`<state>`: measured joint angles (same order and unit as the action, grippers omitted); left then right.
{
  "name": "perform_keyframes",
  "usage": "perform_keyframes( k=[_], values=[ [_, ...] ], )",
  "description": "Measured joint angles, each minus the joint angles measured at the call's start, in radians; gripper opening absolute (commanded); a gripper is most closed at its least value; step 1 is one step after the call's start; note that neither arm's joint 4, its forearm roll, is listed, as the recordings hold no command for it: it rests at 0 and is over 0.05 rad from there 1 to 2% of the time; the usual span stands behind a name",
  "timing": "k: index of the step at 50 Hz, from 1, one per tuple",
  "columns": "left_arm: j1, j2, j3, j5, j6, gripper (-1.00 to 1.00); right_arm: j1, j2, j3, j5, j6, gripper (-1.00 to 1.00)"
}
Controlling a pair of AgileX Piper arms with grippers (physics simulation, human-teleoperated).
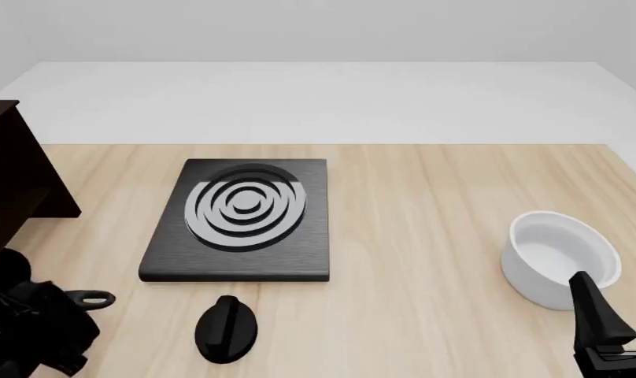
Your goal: Put the frying pan under the cabinet shelf.
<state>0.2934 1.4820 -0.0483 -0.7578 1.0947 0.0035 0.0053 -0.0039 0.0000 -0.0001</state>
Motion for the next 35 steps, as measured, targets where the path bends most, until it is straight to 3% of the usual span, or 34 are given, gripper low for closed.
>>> perform_keyframes(
  k=[13, 35],
  values=[
    [-0.040, -0.205, -0.028, 0.264, 0.013, 1.00, 0.000, 0.000, 0.000, 0.000, 0.000, 1.00],
    [-0.102, -0.419, -0.140, 0.629, -0.007, 1.00, 0.000, 0.000, 0.000, 0.000, 0.000, 1.00]
  ],
)
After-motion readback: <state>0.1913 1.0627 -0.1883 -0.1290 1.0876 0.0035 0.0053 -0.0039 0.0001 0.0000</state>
